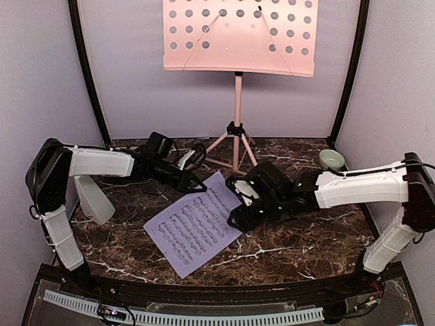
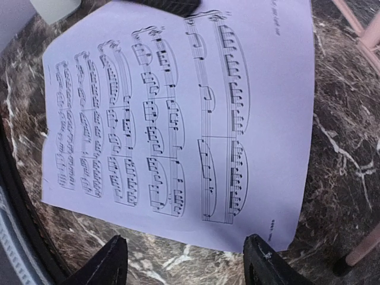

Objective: Set up the instrument practice props

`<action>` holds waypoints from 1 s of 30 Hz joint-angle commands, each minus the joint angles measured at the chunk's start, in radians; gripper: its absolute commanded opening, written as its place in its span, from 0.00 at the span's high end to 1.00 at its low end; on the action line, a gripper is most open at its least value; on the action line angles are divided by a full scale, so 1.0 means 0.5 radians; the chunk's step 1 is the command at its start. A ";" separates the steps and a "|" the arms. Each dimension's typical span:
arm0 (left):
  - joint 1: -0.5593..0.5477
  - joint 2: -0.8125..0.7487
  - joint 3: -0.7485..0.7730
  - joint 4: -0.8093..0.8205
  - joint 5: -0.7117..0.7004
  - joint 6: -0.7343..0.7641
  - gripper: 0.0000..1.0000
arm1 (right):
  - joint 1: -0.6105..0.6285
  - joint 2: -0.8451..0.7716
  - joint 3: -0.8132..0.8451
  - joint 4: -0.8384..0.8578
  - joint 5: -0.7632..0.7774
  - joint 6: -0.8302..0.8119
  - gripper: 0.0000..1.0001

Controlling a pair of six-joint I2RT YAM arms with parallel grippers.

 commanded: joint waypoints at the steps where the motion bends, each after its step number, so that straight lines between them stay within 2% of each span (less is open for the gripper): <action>1: -0.010 -0.344 -0.169 0.287 0.068 -0.071 1.00 | -0.015 -0.326 -0.150 0.270 0.018 0.058 0.24; 3: -0.010 -0.476 -0.240 0.353 0.093 -0.088 1.00 | -0.025 -0.534 -0.244 0.366 0.039 0.118 0.10; 4: -0.010 -0.536 -0.273 0.384 0.107 -0.096 1.00 | -0.032 -0.620 -0.290 0.403 0.056 0.165 0.07; 8: -0.012 -0.734 -0.284 0.401 0.118 -0.156 1.00 | -0.076 -0.911 -0.465 0.505 0.083 0.315 0.04; 12: -0.012 -0.935 -0.271 0.567 0.054 -0.291 1.00 | -0.079 -1.189 -0.606 0.578 0.198 0.413 0.02; 17: -0.012 -1.052 -0.069 0.487 0.079 -0.302 1.00 | -0.079 -1.443 -0.729 0.780 0.293 0.334 0.00; 22: -0.012 -1.070 0.150 0.452 0.137 -0.322 1.00 | -0.084 -1.384 -0.736 0.946 0.179 0.151 0.00; 30: -0.009 -1.041 0.360 0.665 0.311 -0.572 1.00 | -0.126 -1.127 -0.591 1.288 0.103 0.154 0.00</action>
